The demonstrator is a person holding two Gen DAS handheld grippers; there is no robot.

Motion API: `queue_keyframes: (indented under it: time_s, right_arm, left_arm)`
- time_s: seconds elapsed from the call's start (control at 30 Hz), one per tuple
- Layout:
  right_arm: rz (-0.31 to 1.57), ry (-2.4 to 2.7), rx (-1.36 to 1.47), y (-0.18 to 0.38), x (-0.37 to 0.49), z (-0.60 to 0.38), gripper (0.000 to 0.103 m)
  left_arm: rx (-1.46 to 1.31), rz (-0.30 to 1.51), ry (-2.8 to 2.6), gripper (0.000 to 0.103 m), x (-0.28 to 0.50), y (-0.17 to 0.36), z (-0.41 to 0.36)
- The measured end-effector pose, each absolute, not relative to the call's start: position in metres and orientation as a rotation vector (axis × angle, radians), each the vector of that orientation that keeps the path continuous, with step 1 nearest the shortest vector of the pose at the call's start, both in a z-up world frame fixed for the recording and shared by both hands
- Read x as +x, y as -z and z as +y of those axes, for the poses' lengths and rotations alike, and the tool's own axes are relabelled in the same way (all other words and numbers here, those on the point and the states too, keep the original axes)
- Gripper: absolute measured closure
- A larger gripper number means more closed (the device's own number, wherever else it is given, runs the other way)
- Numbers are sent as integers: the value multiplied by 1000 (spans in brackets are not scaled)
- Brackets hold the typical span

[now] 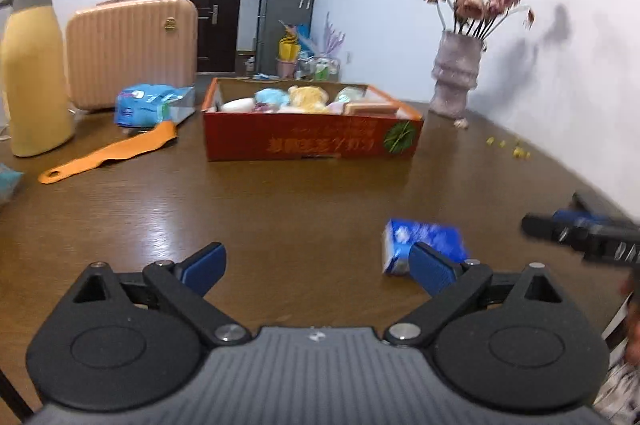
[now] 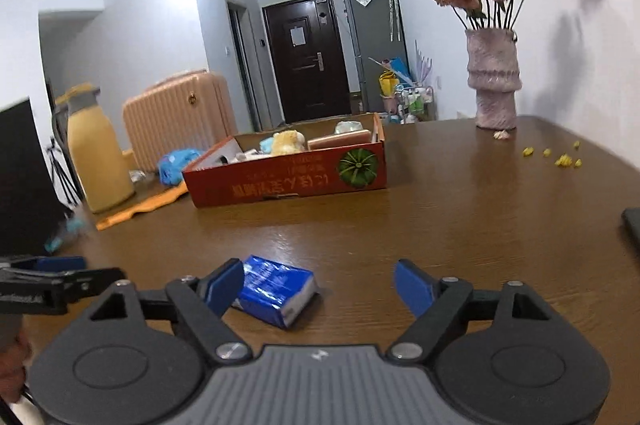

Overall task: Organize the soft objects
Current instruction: 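Grasp the blue tissue pack with the right tool while the left tool grasps it too, then carry the tissue pack into the box and open both tools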

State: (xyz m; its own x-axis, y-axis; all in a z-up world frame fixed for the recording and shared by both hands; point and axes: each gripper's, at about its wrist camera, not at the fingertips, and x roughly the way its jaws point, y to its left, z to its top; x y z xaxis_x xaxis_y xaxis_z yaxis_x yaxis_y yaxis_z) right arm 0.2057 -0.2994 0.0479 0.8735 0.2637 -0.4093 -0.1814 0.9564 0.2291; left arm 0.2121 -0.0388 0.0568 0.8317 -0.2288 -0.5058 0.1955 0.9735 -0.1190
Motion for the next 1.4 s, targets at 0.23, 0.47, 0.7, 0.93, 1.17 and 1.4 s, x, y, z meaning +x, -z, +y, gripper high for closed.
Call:
queue_keyframes:
  time_s: [0.23,0.47,0.7,0.93,1.17,1.4]
  right_arm:
    - [533,-262,292,-25,234,-292,45]
    - [615,-303,318,-2,278,-275,80]
    - [616,-341,284,0,303,-270,80]
    - [618,-339,273,-3,304,-269,78]
    - [642,-322,340,0,297,-282,73]
    - [611,-343,359,-13,291,-280,84]
  left_arm:
    - [-164,653,362,33,270,-42,-60]
    - [-173,742,414,66,318,-12,-78]
    - [-295,769,463,66,320,-2,-57]
    - [-361,798,530,62,315,-3,-54]
    - [-381,808,516,78,311,0,-59]
    - [-376,728,520,81,303,-15,-58]
